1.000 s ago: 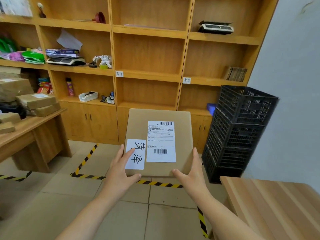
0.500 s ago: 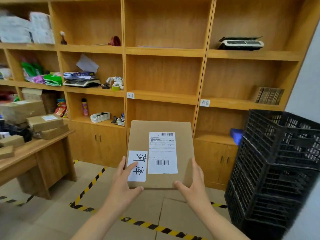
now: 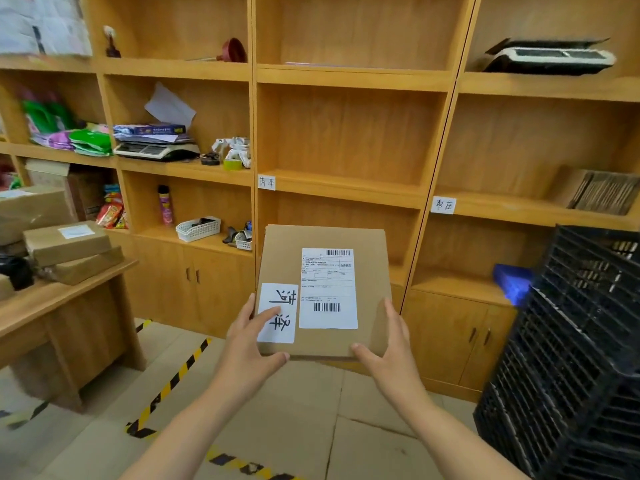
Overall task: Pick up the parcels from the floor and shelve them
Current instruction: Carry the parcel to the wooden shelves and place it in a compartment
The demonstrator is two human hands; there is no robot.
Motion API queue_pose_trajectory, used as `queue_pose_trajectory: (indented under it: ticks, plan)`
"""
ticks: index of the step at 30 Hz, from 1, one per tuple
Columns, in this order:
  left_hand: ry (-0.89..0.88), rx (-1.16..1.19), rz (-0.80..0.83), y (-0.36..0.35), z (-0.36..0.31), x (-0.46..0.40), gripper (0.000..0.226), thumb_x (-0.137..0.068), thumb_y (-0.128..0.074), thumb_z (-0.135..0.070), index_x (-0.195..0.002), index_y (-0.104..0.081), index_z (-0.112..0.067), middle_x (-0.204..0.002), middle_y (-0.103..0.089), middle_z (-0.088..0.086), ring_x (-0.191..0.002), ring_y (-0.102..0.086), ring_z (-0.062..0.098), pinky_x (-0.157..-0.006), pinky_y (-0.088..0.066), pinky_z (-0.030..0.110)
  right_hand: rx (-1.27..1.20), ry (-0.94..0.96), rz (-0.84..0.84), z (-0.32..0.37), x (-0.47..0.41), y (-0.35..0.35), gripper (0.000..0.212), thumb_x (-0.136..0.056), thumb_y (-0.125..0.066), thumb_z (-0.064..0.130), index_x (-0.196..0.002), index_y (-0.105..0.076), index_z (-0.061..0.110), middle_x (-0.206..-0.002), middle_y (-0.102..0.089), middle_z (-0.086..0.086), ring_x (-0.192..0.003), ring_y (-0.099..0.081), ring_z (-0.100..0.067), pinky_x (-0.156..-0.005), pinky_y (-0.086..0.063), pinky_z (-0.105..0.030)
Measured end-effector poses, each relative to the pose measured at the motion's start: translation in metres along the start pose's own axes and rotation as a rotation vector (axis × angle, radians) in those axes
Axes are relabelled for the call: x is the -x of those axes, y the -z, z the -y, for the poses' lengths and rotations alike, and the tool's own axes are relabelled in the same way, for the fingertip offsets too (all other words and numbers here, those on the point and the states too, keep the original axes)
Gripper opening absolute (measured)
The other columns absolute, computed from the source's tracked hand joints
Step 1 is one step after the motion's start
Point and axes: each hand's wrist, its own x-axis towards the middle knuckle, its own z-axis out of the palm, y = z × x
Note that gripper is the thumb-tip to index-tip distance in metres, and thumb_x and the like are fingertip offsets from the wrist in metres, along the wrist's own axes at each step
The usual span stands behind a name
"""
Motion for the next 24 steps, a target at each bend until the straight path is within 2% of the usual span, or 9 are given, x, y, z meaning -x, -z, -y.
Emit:
queue_pose_trajectory:
  ticks: [2,6,10,14,19,22,24]
  plan:
    - [-0.016,-0.016,0.005,0.003,0.016,-0.039,0.07,-0.069,-0.079,-0.019,-0.126,-0.044,-0.042,-0.155,-0.011,-0.013,-0.139,-0.016,0.014,-0.105,-0.028,0.031,0.007,0.005,-0.018,0.001,-0.033,-0.019,0.09,-0.079,-0.071,0.024,-0.144,-0.011,0.042,-0.152,-0.015,0.01,-0.136,-0.023,-0.01,-0.112,-0.027,-0.036]
    - [-0.028,-0.062,0.024,0.015,0.051,-0.117,0.071,-0.069,-0.079,-0.021,-0.128,-0.044,-0.039,-0.156,-0.011,-0.008,-0.14,-0.016,0.016,-0.108,-0.027,0.036,0.016,0.006,-0.036,0.005,-0.1,-0.06,0.085,-0.08,-0.07,0.019,-0.145,-0.016,0.035,-0.152,-0.015,0.007,-0.13,-0.024,-0.003,-0.106,-0.022,-0.023]
    - [-0.048,-0.089,0.043,0.021,0.084,-0.18,0.071,-0.069,-0.078,-0.022,-0.128,-0.044,-0.039,-0.156,-0.011,-0.006,-0.14,-0.016,0.017,-0.105,-0.029,0.036,0.008,-0.006,-0.042,-0.003,-0.158,-0.099,0.083,-0.08,-0.07,0.017,-0.143,-0.019,0.035,-0.151,-0.017,0.006,-0.132,-0.024,-0.005,-0.107,-0.021,-0.023]
    - [-0.049,-0.097,0.065,0.016,0.113,-0.228,0.071,-0.068,-0.078,-0.022,-0.127,-0.044,-0.041,-0.156,-0.012,-0.007,-0.139,-0.017,0.016,-0.104,-0.03,0.034,0.001,-0.035,-0.043,-0.017,-0.204,-0.125,0.082,-0.079,-0.07,0.017,-0.141,-0.022,0.04,-0.151,-0.019,0.006,-0.136,-0.022,-0.009,-0.113,-0.022,-0.032]
    - [-0.019,-0.116,0.054,0.0,0.144,-0.287,0.073,-0.068,-0.079,-0.022,-0.129,-0.043,-0.039,-0.156,-0.012,-0.007,-0.139,-0.017,0.017,-0.105,-0.03,0.036,0.004,-0.036,-0.021,-0.041,-0.271,-0.15,0.08,-0.08,-0.069,0.015,-0.142,-0.024,0.035,-0.149,-0.02,0.009,-0.127,-0.025,0.0,-0.103,-0.022,-0.019]
    - [-0.009,-0.134,0.042,-0.01,0.16,-0.329,0.076,-0.068,-0.079,-0.024,-0.131,-0.04,-0.039,-0.156,-0.011,-0.009,-0.138,-0.018,0.016,-0.106,-0.029,0.036,-0.008,-0.051,-0.013,-0.06,-0.322,-0.167,0.08,-0.079,-0.07,0.018,-0.141,-0.025,0.039,-0.152,-0.018,0.006,-0.135,-0.023,-0.007,-0.108,-0.024,-0.026]
    - [-0.001,-0.165,0.037,-0.017,0.169,-0.361,0.078,-0.069,-0.078,-0.025,-0.133,-0.037,-0.039,-0.156,-0.01,-0.01,-0.139,-0.017,0.015,-0.106,-0.029,0.036,-0.021,-0.047,-0.007,-0.072,-0.358,-0.176,0.08,-0.079,-0.07,0.018,-0.141,-0.025,0.039,-0.153,-0.018,0.005,-0.134,-0.023,-0.006,-0.109,-0.024,-0.027]
